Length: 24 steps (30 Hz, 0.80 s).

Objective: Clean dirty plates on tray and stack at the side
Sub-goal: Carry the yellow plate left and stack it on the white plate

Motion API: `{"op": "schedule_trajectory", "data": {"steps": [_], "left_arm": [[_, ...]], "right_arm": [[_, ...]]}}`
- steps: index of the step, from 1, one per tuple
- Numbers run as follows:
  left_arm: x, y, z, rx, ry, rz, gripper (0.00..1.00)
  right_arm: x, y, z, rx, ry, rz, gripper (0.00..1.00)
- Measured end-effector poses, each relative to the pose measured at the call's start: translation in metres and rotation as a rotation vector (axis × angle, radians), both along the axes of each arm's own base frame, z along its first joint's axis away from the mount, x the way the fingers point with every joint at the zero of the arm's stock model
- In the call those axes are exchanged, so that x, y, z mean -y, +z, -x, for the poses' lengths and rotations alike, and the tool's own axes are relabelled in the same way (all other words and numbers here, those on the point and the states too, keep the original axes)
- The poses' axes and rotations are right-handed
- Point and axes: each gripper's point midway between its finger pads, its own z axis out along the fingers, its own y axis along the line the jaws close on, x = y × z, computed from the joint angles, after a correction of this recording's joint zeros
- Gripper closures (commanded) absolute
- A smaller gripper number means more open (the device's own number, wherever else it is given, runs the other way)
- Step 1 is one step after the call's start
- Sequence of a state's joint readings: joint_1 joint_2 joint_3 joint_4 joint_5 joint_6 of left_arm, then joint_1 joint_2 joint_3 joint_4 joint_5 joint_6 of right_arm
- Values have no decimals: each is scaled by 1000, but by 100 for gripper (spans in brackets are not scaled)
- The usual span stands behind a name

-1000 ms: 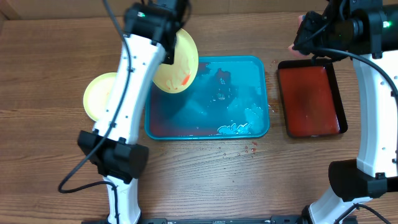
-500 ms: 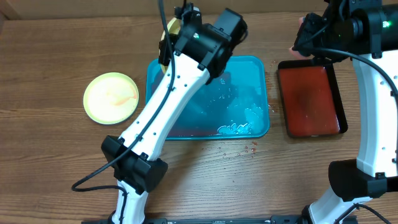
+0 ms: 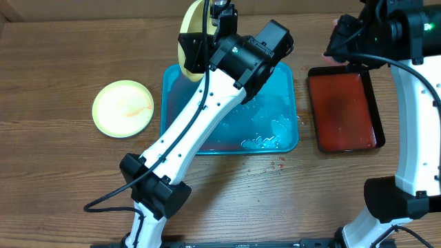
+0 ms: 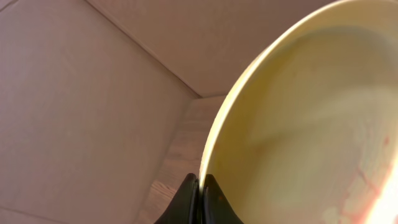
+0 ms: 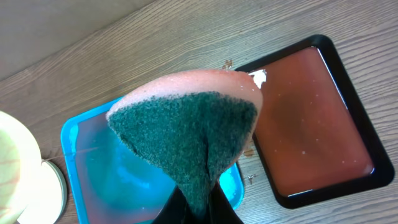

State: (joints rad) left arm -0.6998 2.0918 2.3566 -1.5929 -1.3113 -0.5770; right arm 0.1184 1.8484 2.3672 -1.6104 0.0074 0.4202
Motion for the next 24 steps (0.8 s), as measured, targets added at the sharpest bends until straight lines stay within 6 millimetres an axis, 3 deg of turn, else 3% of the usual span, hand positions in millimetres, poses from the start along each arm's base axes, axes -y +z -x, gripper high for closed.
{"op": "schedule_trajectory", "data": {"steps": [3,7,11,16,21,24], "left_arm": [[2,-8,0,-29,-9,40,96],[3,-35,-2,-136,-22,170,96],[-12,-65,-8,-274,-3,326,96],[-55,-91,-19,-403,48,509,96],[-115,-109,-29,-447,134,723,95],[-161,-118,-27,-452,208,834,96]], "right_arm": [[0,-1,1,-5,-1,1,96],[0,-1,1,-5,0,2,96],[0,-1,1,-6,2,3,96],[0,-1,1,-5,2,3,96],[0,-1,1,-5,1,3,96],[0,-1,1,-5,1,3,96]]}}
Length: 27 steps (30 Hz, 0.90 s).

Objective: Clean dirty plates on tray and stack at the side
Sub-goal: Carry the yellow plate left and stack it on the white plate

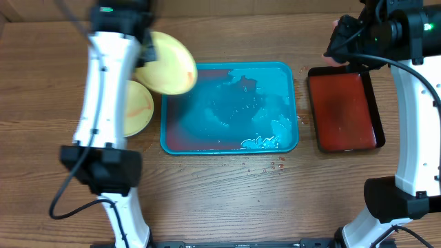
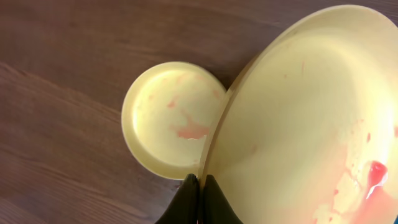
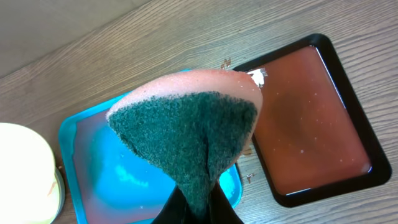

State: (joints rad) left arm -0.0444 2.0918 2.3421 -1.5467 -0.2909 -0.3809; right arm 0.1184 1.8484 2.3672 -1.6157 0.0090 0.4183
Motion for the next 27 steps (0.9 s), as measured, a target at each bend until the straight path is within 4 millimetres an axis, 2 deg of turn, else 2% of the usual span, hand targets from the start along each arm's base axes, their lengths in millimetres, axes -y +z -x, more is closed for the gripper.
{"op": "schedule_trajectory", "data": {"steps": [4,7,11,15,19,23,27], "left_arm": [[-62,-16,12,-39,133,74,95],[-108,-38,25,-65,242,101,95],[-146,-76,40,-95,345,162,96],[-156,-115,44,-92,374,256,96],[-145,-142,46,-108,359,321,96],[-136,-160,51,-130,350,349,96],[-133,-169,57,-154,354,356,96]], "right_arm": [[0,0,0,0,0,1,96],[0,0,0,1,0,1,96],[0,1,-1,6,-1,2,96],[0,1,-1,7,-1,2,96],[0,1,-1,6,-1,2,96],[0,0,-1,3,-1,2,96],[0,0,0,0,-1,2,96]]}}
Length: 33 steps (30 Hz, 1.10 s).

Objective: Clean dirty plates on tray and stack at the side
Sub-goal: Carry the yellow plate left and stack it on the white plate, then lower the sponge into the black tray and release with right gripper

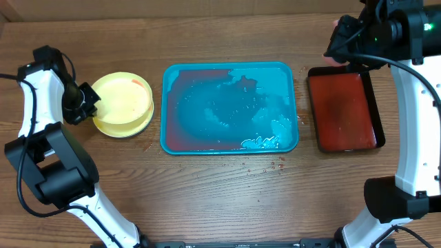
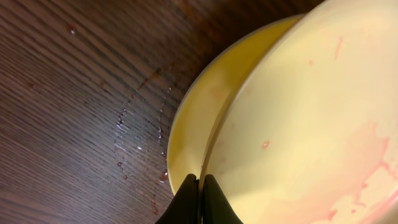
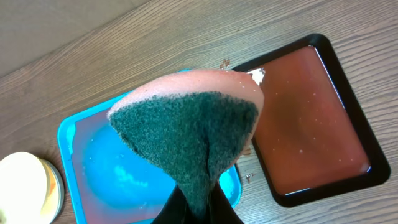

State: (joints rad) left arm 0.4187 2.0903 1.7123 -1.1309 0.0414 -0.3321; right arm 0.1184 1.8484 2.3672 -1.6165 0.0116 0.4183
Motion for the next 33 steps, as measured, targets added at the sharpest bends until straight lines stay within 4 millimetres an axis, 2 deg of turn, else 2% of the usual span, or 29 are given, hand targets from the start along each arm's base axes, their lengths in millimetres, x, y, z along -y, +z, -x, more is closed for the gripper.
{"op": "schedule_trajectory", "data": {"steps": [4,5,6,8,13,15,19,23,28,31,33], "left_arm": [[-2,-2,8,-37,1,-18,96],[-3,-2,12,-52,2,-25,91],[-4,-2,14,-65,-1,-34,83],[-7,-2,18,-84,-12,-53,60],[-12,-1,20,-98,-40,-82,32],[-12,-1,21,-100,-56,-83,20],[-1,2,22,-98,-150,-21,0],[16,27,7,-31,-254,45,0],[48,81,-38,164,-430,73,0],[75,104,-59,258,-525,82,0],[97,111,-69,297,-588,89,0]], "right_arm": [[0,-1,2,-9,0,2,96],[0,-1,2,-10,0,2,96],[0,-1,2,-10,0,2,96],[0,-1,2,-10,0,1,96],[0,-1,1,-7,0,1,95],[1,-1,1,-5,-1,4,92],[7,1,-2,12,-16,35,92],[13,5,-9,44,9,98,91],[18,-1,-14,39,90,172,92],[25,-22,-18,-17,114,199,93],[34,-46,-23,-78,113,212,93]]}}
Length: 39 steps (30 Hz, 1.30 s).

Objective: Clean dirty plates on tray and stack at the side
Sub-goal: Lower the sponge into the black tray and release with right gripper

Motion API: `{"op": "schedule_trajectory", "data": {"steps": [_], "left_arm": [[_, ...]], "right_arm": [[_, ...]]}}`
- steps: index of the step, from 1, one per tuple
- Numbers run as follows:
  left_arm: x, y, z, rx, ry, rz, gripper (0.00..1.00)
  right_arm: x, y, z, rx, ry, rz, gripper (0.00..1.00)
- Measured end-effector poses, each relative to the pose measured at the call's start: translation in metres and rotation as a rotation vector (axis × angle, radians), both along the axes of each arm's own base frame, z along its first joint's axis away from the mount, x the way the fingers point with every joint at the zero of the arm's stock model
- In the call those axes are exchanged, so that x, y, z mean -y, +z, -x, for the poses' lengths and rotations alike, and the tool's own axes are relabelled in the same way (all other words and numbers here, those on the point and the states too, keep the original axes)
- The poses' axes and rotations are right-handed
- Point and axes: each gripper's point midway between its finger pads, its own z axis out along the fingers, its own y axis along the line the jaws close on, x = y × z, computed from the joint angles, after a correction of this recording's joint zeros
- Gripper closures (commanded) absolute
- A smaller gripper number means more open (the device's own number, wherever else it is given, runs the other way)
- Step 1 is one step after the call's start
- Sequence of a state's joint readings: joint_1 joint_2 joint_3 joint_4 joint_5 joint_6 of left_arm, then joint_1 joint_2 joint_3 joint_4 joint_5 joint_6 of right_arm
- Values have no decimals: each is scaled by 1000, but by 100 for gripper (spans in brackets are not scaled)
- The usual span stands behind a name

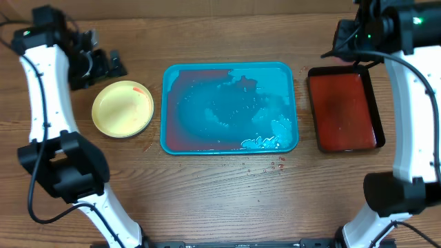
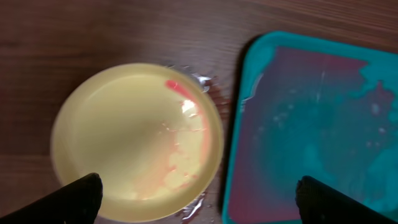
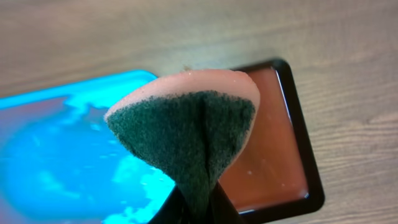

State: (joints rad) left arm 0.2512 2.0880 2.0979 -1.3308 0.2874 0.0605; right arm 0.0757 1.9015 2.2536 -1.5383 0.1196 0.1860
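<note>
A yellow plate (image 1: 122,109) with pink smears lies flat on the table left of the blue tray (image 1: 229,143); the left wrist view shows the plate (image 2: 134,140) straight below. My left gripper (image 1: 103,67) hovers just beyond the plate's far-left edge. In its own view the left gripper (image 2: 199,198) is open wide and empty. My right gripper (image 1: 350,36) hangs at the back right, beyond the black tray. There the right gripper (image 3: 194,210) is shut on a folded green and pink sponge (image 3: 186,127).
The blue tray holds wet foam and a reddish film, with no plate in it. A black tray (image 1: 376,114) of red-brown liquid stands to its right. Red drips mark the wood in front of the blue tray (image 1: 275,165). A cardboard wall runs along the back.
My left gripper was shut on the rim of a plate set on the other yellow plate. It has let go, opened wide and risen toward the back. The right gripper has shifted a little.
My left gripper held a yellow plate upright behind the blue tray, with another plate lying at the left. Then the held plate hung over that plate, then rested on it. Now it lies released on top. The right gripper kept the sponge throughout.
</note>
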Motion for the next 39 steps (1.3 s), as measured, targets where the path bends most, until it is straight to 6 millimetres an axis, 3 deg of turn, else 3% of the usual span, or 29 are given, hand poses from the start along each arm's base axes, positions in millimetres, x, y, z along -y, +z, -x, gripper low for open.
{"op": "schedule_trajectory", "data": {"steps": [9,13,17,22,28,32,34,35,37,39], "left_arm": [[93,5,-16,63,-227,10,0],[121,7,-18,84,-287,10,0],[139,7,-17,88,-325,11,0],[149,7,-15,88,-347,12,0],[150,7,-15,88,-348,13,0],[150,7,-15,88,-348,12,0],[150,7,-15,87,-348,12,0],[150,7,-15,88,-348,12,0],[150,7,-15,87,-348,13,0],[150,7,-15,88,-348,12,0]], "right_arm": [[64,-137,-8,-248,-124,10,95],[80,-185,0,-298,-140,9,84],[77,-219,7,-321,-76,10,78],[72,-236,14,-338,-25,11,73],[66,-233,23,-381,-3,-17,70],[59,-206,20,-372,17,-59,54],[53,-169,11,-294,29,-90,23],[50,-153,8,-258,37,-100,0],[44,-106,5,-152,53,-121,0],[36,-45,12,-18,78,-137,0]]}}
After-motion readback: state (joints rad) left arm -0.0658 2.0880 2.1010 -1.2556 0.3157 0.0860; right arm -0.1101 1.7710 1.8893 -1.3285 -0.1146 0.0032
